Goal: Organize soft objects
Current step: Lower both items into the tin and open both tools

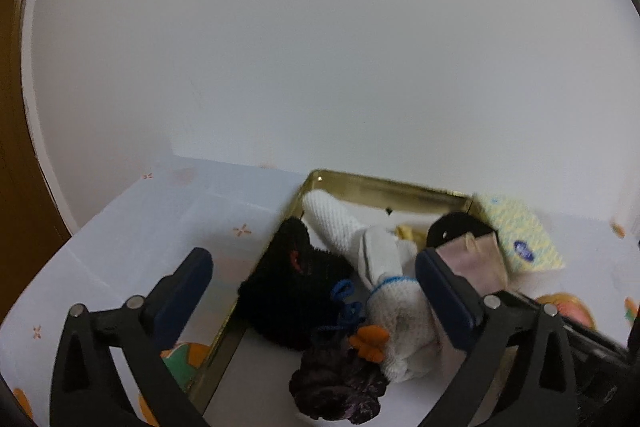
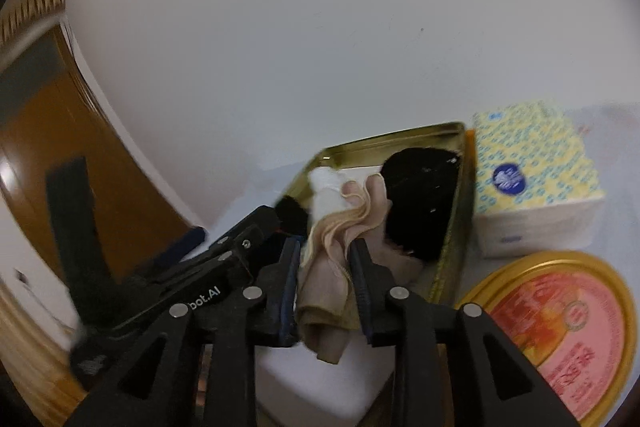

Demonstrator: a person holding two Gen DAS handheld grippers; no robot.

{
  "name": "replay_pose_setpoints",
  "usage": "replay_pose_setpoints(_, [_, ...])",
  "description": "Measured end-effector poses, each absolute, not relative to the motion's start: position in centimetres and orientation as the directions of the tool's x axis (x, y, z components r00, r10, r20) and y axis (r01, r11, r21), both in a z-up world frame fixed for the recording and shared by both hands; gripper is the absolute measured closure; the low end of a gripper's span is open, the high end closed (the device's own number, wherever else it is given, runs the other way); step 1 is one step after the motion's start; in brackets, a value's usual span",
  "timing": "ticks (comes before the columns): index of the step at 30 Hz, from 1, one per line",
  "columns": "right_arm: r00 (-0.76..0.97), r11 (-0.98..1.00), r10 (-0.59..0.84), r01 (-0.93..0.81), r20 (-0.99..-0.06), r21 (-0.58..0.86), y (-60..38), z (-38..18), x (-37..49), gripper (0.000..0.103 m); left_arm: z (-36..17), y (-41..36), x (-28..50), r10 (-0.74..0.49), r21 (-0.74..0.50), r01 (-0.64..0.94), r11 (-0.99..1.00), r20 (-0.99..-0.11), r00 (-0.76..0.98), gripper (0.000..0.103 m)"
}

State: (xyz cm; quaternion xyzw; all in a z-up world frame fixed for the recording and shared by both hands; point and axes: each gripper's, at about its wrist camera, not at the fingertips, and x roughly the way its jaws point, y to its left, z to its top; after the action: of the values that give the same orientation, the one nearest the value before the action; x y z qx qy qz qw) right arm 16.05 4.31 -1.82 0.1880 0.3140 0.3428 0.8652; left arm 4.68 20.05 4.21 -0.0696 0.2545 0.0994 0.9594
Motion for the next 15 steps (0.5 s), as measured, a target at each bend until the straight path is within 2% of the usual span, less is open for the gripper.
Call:
replay_pose_setpoints(1, [0.577,0.695,0.709,-0.472,-0.406,0.543,4.1,-1.7,15.8,0.063,4.3,20.1,4.6,0.160,-0.087,-0.231,0.969,-0.493,0.855,0.000])
replay_pose_setpoints(5, [0.691,0.754,0.632,-0.447,-0.350,0.481,3.4,-0.4,13.7,0.050,4.5,19.7,4.2,0.187,-0.057,-0.241,0.969,-0.468,0.864,0.000])
replay_pose_setpoints(7, [0.762,0.808,0.560,-0.417,-0.324,0.417,3.1,0.3,12.4,0.034,4.4,19.2,4.0,0.199,-0.033,-0.240,0.970,-0.461,0.865,0.000])
replay_pose_setpoints(9, [0.821,0.853,0.492,-0.387,-0.290,0.350,3.1,0.8,11.1,0.025,4.4,18.9,3.7,0.204,-0.020,-0.239,0.971,-0.453,0.868,0.000])
replay_pose_setpoints(15, [0.880,0.916,0.390,-0.341,-0.270,0.210,3.9,1.2,10.1,0.024,4.0,18.3,2.3,0.222,0.000,-0.244,0.970,-0.420,0.880,0.000])
